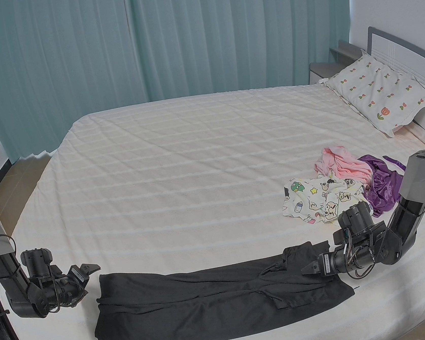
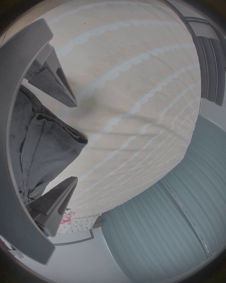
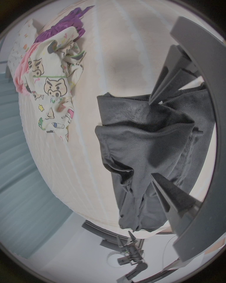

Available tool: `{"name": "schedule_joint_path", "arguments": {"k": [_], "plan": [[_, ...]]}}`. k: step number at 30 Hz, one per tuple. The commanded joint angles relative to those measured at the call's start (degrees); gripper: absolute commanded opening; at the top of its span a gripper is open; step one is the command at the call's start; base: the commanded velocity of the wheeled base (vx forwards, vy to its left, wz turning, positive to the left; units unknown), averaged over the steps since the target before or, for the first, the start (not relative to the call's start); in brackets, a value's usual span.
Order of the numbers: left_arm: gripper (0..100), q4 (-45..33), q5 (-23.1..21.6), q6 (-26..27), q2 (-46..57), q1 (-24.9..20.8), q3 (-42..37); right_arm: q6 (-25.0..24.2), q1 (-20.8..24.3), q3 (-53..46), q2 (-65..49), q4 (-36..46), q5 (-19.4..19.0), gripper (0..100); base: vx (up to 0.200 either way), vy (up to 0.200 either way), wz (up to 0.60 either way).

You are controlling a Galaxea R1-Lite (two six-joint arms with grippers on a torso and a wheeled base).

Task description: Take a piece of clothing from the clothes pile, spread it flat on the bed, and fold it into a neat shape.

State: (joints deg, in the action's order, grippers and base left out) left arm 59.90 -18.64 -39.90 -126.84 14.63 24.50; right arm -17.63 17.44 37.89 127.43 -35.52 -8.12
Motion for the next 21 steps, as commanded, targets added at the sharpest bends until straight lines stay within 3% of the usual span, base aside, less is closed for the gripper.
{"name": "schedule_joint_path", "arguments": {"k": [1,7,12,16,21], "plan": [[100,-0.1,1.8,-0.1,0.5,-1.5,2.0,-4.9,0.0,-0.4,-2.8,-0.2,0.0,100,0.0,0.0,0.0],[100,-1.9,3.7,-0.2,-0.2,-4.4,6.3,-12.8,0.0,-2.7,-2.6,-8.8,0.7,100,0.0,0.0,0.0],[100,-6.3,3.5,1.7,-0.3,-6.1,8.2,-14.6,0.0,-5.6,-1.3,-15.7,1.4,100,0.0,0.0,0.0],[100,-7.0,3.5,5.3,-2.1,-6.1,8.5,-15.3,-0.3,-6.3,-1.0,-17.4,1.4,100,0.0,0.0,0.0],[100,-7.2,3.7,5.4,-3.4,-6.2,9.8,-16.9,-0.2,-6.2,-0.9,-17.6,1.4,100,0.0,0.0,0.0]]}}
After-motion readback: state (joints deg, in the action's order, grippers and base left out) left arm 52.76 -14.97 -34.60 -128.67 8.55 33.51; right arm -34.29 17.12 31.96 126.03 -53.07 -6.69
